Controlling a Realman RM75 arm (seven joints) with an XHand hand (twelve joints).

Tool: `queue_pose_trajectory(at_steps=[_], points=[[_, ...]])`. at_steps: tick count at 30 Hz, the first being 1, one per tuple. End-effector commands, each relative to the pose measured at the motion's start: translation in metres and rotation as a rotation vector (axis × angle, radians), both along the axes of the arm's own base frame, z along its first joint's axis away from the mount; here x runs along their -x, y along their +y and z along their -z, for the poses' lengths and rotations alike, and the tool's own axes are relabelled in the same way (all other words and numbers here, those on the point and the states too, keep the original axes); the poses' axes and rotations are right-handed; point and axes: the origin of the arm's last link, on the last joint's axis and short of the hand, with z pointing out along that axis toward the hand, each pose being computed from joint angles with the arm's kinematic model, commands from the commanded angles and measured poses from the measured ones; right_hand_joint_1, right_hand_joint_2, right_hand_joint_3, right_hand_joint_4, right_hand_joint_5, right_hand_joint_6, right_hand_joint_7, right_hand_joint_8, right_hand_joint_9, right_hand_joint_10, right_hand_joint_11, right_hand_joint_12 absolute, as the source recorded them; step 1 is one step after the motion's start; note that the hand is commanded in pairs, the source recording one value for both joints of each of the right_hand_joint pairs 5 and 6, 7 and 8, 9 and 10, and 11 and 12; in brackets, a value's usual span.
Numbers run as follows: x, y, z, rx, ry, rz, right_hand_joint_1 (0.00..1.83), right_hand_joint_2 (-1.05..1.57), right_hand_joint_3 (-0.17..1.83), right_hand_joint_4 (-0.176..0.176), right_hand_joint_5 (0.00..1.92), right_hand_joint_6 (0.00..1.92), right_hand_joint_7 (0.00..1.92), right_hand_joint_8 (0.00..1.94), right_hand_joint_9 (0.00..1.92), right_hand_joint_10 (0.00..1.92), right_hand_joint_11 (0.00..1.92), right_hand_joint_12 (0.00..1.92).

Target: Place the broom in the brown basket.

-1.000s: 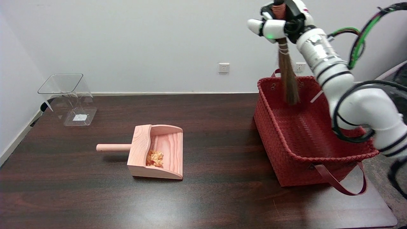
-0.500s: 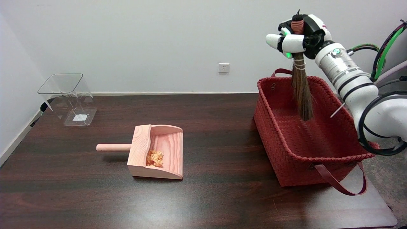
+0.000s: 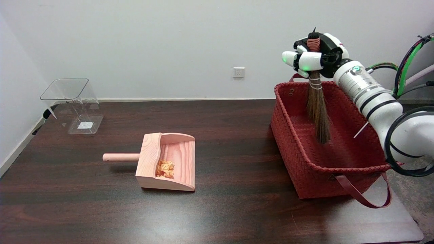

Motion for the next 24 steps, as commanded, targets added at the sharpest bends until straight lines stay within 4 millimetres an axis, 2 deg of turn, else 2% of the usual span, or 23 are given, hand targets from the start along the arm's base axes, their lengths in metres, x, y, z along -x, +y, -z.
queue_pose_trajectory(at_steps=[1,15,24], points=[[0.025,-0.003,0.024,-0.007,-0.054,-0.017,1.36,0.98,0.59,0.000,1.92,1.92,1.92,1.92,1.92,1.92,1.92,1.92],[0.046,-0.024,0.044,-0.044,-0.080,0.007,1.36,0.91,0.69,0.000,1.92,1.92,1.92,1.92,1.92,1.92,1.92,1.92],[0.062,-0.024,0.042,-0.034,-0.068,0.049,1.37,0.89,0.73,0.000,1.92,1.92,1.92,1.92,1.92,1.92,1.92,1.92]])
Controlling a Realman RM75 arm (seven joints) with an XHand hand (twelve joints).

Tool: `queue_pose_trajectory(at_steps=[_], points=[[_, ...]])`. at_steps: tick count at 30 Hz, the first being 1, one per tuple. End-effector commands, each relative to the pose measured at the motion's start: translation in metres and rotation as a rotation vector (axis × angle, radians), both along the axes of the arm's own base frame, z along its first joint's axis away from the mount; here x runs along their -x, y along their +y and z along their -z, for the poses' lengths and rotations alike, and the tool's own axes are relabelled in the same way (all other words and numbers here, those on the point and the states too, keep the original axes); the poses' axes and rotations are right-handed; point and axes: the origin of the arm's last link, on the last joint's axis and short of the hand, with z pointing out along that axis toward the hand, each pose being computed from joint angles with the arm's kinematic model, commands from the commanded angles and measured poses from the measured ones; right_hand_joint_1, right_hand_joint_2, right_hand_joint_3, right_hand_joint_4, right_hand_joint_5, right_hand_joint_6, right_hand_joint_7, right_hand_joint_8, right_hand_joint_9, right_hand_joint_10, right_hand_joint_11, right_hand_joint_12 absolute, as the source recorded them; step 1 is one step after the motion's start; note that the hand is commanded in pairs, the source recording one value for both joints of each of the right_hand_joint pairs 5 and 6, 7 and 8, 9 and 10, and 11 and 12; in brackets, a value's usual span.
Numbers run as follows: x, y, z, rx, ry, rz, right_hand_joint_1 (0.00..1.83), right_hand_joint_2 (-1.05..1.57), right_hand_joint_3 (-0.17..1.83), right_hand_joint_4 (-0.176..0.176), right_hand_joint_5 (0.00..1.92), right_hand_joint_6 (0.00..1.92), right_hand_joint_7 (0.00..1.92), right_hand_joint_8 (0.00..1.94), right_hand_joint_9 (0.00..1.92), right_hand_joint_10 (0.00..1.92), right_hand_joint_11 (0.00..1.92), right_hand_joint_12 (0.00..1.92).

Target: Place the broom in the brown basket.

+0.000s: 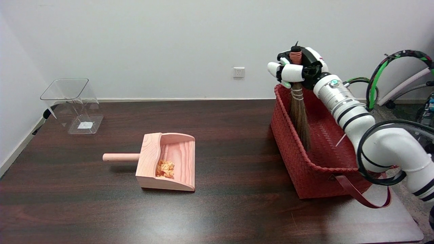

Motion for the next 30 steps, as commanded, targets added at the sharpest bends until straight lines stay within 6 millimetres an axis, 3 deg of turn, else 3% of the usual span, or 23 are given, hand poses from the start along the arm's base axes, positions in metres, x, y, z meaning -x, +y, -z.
queue_pose_trajectory(at_steps=[1,11,15,16,18,19,20,21,22,24,26,30], points=[[0.027,-0.008,0.012,-0.009,-0.002,0.047,1.37,0.88,0.73,0.000,1.92,1.92,1.92,1.92,1.92,1.92,1.92,1.92],[0.041,-0.004,0.004,0.023,-0.005,0.084,1.38,0.82,0.78,0.000,1.92,1.92,1.92,1.92,1.92,1.92,1.92,1.92],[0.040,-0.004,0.000,0.042,-0.002,0.082,1.31,0.41,0.90,0.000,1.92,1.92,1.92,1.92,1.92,1.92,1.92,1.92],[0.039,-0.004,0.000,0.042,-0.004,0.080,1.23,0.56,0.74,0.000,1.92,1.92,1.92,1.92,1.92,1.92,1.92,1.92],[0.037,-0.004,0.000,0.041,-0.011,0.073,1.12,0.82,0.74,0.000,1.92,1.92,1.92,1.92,1.92,1.92,1.92,1.92],[0.037,-0.004,0.000,0.040,-0.012,0.072,1.13,0.61,0.92,0.000,1.75,1.75,1.84,1.84,1.75,1.75,1.75,1.75],[0.035,-0.004,0.001,0.041,-0.012,0.068,1.17,0.05,1.45,0.000,1.39,1.39,1.61,1.61,1.39,1.39,1.39,1.39],[0.034,-0.005,0.001,0.040,-0.012,0.064,1.21,-0.46,1.78,0.000,1.02,1.02,1.33,1.33,1.02,1.02,1.02,1.02],[0.034,-0.005,0.001,0.040,-0.013,0.062,1.23,-0.71,1.78,0.000,0.77,0.77,1.10,1.10,0.77,0.77,0.77,0.77],[0.031,-0.006,0.001,0.038,-0.014,0.057,1.21,-0.76,1.45,0.000,0.46,0.46,0.80,0.80,0.46,0.46,0.46,0.46],[0.030,-0.007,0.002,0.037,-0.014,0.052,1.17,-0.75,1.38,0.000,0.34,0.34,0.68,0.68,0.34,0.34,0.34,0.34],[0.028,-0.008,0.002,0.035,-0.025,0.043,1.16,-0.80,1.46,0.000,0.25,0.25,0.53,0.53,0.25,0.25,0.25,0.25]])
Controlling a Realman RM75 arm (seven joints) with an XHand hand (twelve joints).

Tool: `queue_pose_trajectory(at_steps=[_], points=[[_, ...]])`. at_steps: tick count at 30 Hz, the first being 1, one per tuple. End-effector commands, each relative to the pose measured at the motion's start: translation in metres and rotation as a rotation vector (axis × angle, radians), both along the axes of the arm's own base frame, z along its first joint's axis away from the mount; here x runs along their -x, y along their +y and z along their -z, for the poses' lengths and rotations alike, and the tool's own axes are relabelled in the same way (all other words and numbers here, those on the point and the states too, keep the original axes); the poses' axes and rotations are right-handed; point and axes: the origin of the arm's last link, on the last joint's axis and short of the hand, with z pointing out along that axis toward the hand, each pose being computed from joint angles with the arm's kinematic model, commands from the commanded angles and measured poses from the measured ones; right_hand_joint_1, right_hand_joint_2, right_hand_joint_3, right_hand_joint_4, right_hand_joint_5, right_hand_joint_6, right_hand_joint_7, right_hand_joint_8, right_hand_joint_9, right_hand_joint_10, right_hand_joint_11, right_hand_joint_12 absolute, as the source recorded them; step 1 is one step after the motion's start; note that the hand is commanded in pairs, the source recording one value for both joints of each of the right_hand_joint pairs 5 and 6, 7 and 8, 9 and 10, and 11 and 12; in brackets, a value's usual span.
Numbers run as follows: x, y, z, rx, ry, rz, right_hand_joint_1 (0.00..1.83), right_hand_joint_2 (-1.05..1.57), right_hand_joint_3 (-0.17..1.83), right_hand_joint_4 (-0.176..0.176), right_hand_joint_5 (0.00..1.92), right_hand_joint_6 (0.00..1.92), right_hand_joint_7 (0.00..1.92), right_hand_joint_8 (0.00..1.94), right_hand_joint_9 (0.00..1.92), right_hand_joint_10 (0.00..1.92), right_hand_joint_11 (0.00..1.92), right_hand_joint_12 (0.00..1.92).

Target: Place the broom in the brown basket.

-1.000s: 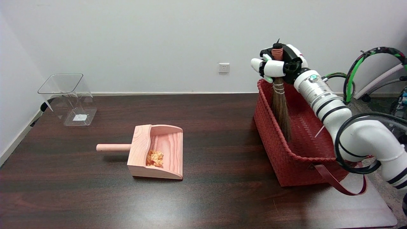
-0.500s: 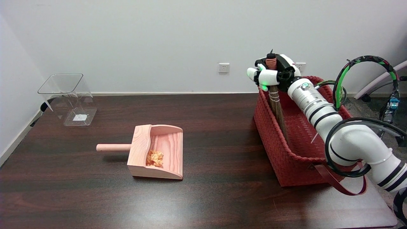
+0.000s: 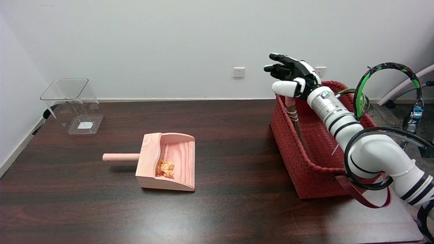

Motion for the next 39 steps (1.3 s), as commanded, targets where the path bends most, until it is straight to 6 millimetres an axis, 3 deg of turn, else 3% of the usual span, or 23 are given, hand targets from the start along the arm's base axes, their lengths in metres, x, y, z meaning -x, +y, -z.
queue_pose_trajectory(at_steps=[1,9,16,22,25,29,35,39], points=[[-0.004,-0.003,-0.001,0.008,-0.025,-0.022,1.15,-0.81,1.46,0.000,0.24,0.24,0.52,0.52,0.24,0.24,0.24,0.24],[-0.016,-0.005,-0.005,0.026,-0.011,-0.060,1.15,-0.85,1.52,0.000,0.18,0.18,0.38,0.38,0.18,0.18,0.18,0.18],[-0.047,-0.005,-0.027,0.128,0.074,-0.159,1.13,-1.00,1.70,0.000,0.12,0.12,0.15,0.15,0.12,0.12,0.12,0.12],[-0.066,-0.005,-0.048,0.185,0.135,-0.210,1.11,-0.95,1.61,0.000,0.14,0.14,0.12,0.12,0.14,0.14,0.14,0.14],[-0.069,-0.003,-0.060,0.224,0.135,-0.218,1.10,-0.96,1.58,0.000,0.16,0.16,0.12,0.12,0.16,0.16,0.16,0.16],[-0.067,0.003,-0.077,0.293,0.161,-0.213,1.07,-1.05,1.65,0.000,0.00,0.00,0.11,0.11,0.00,0.00,0.00,0.00],[-0.068,0.020,-0.108,0.385,0.150,-0.249,1.04,-1.05,1.68,0.000,0.00,0.00,0.06,0.06,0.00,0.00,0.00,0.00],[-0.067,0.032,-0.126,0.436,0.114,-0.284,0.95,-1.04,1.54,0.000,0.00,0.00,0.03,0.03,0.00,0.00,0.00,0.00]])
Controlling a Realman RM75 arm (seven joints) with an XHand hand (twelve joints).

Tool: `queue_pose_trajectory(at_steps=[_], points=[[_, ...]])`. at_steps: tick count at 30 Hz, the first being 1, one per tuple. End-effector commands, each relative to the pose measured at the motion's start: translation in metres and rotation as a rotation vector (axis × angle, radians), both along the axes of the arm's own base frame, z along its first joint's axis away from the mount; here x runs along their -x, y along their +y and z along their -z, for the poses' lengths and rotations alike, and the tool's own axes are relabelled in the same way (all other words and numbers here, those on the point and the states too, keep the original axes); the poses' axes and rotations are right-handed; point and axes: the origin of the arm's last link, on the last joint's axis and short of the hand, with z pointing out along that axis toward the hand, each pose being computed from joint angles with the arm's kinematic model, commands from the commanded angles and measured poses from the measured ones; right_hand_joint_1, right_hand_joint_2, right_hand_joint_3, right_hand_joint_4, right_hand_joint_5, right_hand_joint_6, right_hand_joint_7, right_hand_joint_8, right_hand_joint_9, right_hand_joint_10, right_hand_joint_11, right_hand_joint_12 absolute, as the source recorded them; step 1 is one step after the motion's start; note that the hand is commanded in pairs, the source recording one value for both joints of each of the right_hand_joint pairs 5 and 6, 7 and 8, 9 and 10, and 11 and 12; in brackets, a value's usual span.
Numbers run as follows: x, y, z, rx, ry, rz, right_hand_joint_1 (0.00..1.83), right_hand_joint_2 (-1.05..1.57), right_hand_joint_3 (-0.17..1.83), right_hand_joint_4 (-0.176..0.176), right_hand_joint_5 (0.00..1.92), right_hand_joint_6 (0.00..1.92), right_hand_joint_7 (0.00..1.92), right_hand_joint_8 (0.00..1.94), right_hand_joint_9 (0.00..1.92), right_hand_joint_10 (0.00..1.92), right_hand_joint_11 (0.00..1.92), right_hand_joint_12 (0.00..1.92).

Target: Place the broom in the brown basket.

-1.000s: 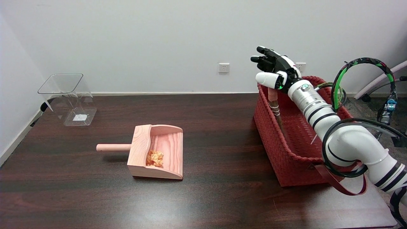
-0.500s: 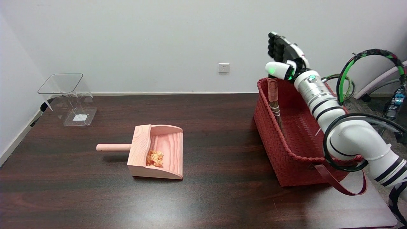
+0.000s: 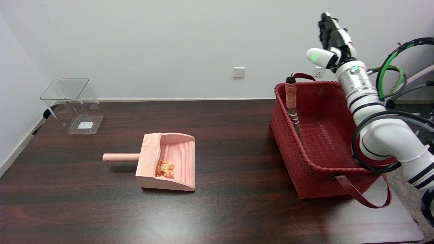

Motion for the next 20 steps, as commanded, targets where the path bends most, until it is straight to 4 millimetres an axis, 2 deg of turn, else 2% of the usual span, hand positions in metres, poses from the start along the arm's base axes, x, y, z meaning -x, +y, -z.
queue_pose_trajectory(at_steps=[1,4,5,12,13,14,15,20], points=[[-0.013,0.035,-0.070,0.221,-0.002,-0.123,0.95,-1.03,1.53,0.000,0.00,0.00,0.02,0.02,0.00,0.00,0.00,0.00],[-0.001,0.040,-0.080,0.259,-0.016,-0.108,0.95,-1.01,1.49,0.000,0.00,0.00,0.00,0.00,0.00,0.00,0.00,0.00],[-0.006,0.044,-0.086,0.277,-0.016,-0.131,0.95,-1.00,1.47,0.000,0.00,0.00,0.00,0.00,0.00,0.00,0.00,0.00],[0.002,0.051,-0.109,0.315,-0.049,-0.158,0.94,-0.97,1.37,0.000,0.00,0.00,0.00,0.00,0.00,0.00,0.00,0.00],[-0.014,0.055,-0.112,0.328,-0.012,-0.209,0.94,-0.97,1.37,0.000,0.00,0.00,0.00,0.00,0.00,0.00,0.00,0.00],[-0.065,0.073,-0.120,0.372,0.106,-0.369,0.94,-0.97,1.36,0.000,0.00,0.00,0.00,0.00,0.00,0.00,0.00,0.00],[0.003,0.052,-0.112,0.317,-0.051,-0.170,0.94,-0.97,1.36,0.000,0.00,0.00,0.00,0.00,0.00,0.00,0.00,0.00],[0.003,0.053,-0.114,0.313,-0.068,-0.192,0.95,-0.97,1.35,0.000,0.00,0.00,0.00,0.00,0.00,0.00,0.00,0.00]])
